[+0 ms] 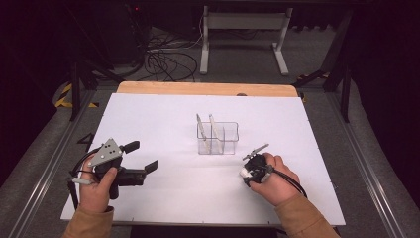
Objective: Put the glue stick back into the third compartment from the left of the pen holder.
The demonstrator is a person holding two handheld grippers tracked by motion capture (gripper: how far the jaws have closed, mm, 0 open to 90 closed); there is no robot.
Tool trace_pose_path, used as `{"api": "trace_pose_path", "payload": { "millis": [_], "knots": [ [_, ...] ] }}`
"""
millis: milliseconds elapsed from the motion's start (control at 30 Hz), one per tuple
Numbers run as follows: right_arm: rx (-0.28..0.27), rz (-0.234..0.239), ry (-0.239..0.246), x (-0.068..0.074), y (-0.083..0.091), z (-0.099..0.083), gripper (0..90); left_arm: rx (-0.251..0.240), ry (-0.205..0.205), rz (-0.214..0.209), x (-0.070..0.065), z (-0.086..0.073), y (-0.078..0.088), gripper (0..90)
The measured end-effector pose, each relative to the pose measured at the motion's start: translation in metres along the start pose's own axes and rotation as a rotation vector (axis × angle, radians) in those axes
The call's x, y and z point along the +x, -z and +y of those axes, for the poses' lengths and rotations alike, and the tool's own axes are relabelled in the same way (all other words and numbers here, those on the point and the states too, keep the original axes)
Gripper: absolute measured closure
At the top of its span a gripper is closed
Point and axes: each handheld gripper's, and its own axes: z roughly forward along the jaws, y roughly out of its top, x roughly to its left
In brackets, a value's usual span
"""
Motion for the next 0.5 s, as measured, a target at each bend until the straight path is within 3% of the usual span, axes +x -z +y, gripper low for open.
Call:
{"api": "trace_pose_path", "payload": {
  "millis": [500],
  "knots": [
    [0.005,0.004,0.009,-0.0002,0.0002,0.0008,68.1,-0.001,-0.002,-0.003,-0.0011,0.001,0.001,9.2]
  ]
}}
